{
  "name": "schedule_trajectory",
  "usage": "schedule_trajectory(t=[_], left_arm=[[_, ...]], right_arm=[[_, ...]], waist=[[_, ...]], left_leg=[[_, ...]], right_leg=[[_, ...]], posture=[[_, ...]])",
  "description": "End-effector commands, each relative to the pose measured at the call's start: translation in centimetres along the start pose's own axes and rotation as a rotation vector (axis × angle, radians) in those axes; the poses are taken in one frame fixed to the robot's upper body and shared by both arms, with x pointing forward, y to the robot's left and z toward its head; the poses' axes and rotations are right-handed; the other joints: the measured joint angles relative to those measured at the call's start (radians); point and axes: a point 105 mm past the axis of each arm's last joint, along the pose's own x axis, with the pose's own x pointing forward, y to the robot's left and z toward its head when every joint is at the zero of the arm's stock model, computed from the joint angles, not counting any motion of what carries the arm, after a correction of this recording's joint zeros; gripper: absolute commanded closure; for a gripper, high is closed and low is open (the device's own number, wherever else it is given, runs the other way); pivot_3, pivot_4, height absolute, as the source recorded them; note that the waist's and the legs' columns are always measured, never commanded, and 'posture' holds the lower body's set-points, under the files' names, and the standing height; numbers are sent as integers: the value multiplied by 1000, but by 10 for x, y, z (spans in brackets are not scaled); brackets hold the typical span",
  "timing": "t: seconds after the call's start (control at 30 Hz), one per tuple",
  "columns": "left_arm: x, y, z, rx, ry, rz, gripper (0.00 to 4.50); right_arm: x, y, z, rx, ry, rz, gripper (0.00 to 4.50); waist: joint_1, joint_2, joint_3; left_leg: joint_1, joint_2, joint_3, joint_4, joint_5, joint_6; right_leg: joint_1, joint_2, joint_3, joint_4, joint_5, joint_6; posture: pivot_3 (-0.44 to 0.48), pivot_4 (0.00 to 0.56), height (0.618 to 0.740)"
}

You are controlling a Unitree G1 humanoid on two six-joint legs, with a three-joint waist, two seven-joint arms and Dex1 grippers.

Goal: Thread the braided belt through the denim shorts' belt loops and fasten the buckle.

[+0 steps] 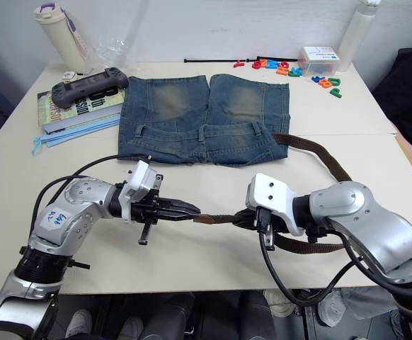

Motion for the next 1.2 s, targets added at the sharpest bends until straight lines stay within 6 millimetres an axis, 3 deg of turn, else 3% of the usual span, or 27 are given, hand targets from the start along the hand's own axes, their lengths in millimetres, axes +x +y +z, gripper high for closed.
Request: schedule_trajectory(t=[0.03,0.17,0.27,0.43,0.6,0.87,1.0,1.13,1.2], left_arm=[[2,-3,-2,9,-1,-12,4491],[3,0,-3,-19,-27,8,4491],[5,5,-3,-69,-63,37,4500],[6,9,-4,-211,-144,76,4500],[7,6,-4,-313,-190,86,4500],[-10,-5,-9,-124,-56,8,4500],[-13,-6,-27,-24,51,-48,3088],[-3,-6,-50,29,106,-81,1319],[2,-6,-60,52,123,-91,193]], right_arm=[[-1,4,15,-63,-38,2,4500],[-2,1,20,-62,-65,-33,4500],[-6,-3,26,-55,-93,-71,3349],[-31,-10,41,-7,-178,-171,910],[-58,-4,46,79,-271,-227,910],[-39,14,30,106,-185,-217,910],[-30,17,22,105,-149,-202,871],[-26,19,17,103,-123,-196,871],[-25,20,18,102,-128,-194,871]], waist=[[0,0,0],[0,0,0],[0,0,0],[1,0,0],[3,0,0],[0,0,0],[2,0,0],[3,0,0],[3,0,0]], left_leg=[[0,0,0,0,0,0],[0,0,0,0,0,0],[0,0,0,0,0,0],[0,0,0,0,0,0],[0,0,0,0,0,0],[2,0,0,0,0,0],[2,0,0,0,0,1],[2,0,0,0,-1,2],[1,0,0,0,-1,3]], right_leg=[[0,0,0,0,0,0],[0,0,0,0,0,0],[0,0,0,0,0,0],[0,0,0,0,0,0],[1,0,0,0,0,0],[2,0,0,0,0,0],[3,0,0,-1,0,0],[4,0,-1,-3,1,1],[4,0,-1,-5,1,2]], posture=[[0,150,657],[0,150,657],[0,150,657],[0,150,657],[0,150,657],[0,150,657],[0,150,657],[0,150,657],[0,150,657]])
